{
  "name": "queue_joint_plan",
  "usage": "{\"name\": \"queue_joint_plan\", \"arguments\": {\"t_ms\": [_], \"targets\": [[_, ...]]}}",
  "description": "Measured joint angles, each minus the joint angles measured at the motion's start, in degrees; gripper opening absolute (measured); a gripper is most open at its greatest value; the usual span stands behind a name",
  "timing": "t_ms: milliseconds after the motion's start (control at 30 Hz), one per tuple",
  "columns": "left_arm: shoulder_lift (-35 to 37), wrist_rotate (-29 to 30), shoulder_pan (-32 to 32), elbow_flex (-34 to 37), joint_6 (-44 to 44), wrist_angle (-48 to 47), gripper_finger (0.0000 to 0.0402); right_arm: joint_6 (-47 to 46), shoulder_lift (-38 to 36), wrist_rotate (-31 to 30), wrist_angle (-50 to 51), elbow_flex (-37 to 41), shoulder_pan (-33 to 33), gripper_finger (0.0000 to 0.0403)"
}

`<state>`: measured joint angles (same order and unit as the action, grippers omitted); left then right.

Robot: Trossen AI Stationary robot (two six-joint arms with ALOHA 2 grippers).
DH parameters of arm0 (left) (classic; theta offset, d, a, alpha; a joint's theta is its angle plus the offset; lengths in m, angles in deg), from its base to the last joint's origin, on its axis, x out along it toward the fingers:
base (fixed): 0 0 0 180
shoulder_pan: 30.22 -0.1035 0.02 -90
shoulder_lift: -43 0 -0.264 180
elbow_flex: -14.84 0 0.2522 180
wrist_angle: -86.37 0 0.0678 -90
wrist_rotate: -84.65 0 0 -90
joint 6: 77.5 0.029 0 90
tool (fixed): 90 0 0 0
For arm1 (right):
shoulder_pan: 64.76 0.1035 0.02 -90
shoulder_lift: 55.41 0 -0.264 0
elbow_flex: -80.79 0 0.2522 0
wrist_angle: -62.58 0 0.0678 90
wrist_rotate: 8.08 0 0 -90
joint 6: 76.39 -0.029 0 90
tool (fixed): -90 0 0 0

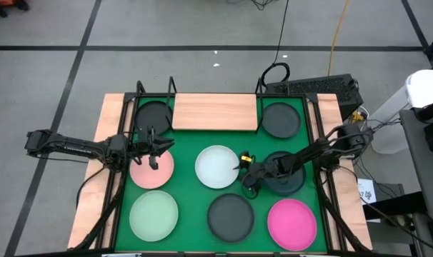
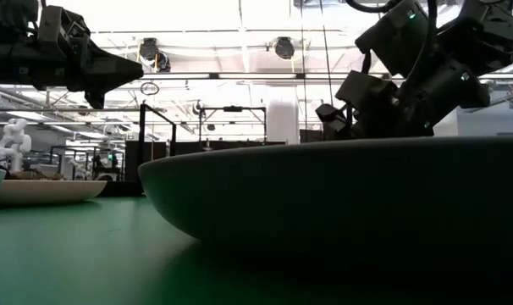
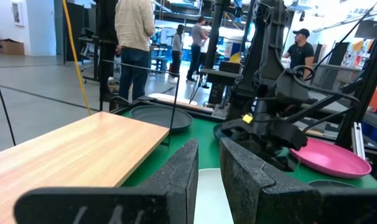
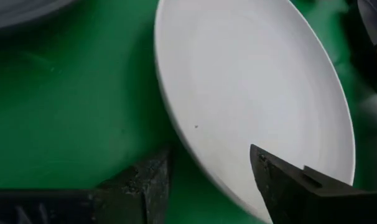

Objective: Place and stack plates onto a shelf
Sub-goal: Put the white plate on the shelf

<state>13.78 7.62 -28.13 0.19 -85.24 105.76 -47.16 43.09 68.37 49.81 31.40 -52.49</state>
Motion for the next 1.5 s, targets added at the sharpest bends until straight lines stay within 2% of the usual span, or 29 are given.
{"name": "queue_joint_plan", "arguments": {"t_ms": [167, 467, 733, 967, 1200, 1500], "targets": [[0.0, 0.0, 0.0, 0.0, 0.0, 0.0, 0.0069, 0.4, 0.2, 0.2, 0.0, 0.0, 0.1, 0.0147], [0.0, 0.0, 0.0, 0.0, 0.0, 0.0, 0.0069, 1.7, -2.2, 0.1, 0.5, 0.1, 0.2, 0.0010], [0.0, 0.0, 0.0, 0.0, 0.0, 0.0, 0.0069, 1.9, -6.4, -0.2, -1.4, 0.1, 0.7, 0.0003], [0.0, 0.0, 0.0, 0.0, 0.0, 0.0, 0.0069, 2.8, -12.8, -1.0, -7.4, 0.2, 1.4, 0.0002], [0.0, 0.0, 0.0, 0.0, 0.0, 0.0, 0.0069, 2.3, -18.0, 1.9, -12.6, 0.1, -3.9, 0.0001], [0.0, 0.0, 0.0, 0.0, 0.0, 0.0, 0.0069, -0.3, -19.2, 2.1, -2.4, -5.8, -11.7, 0.0001]]}}
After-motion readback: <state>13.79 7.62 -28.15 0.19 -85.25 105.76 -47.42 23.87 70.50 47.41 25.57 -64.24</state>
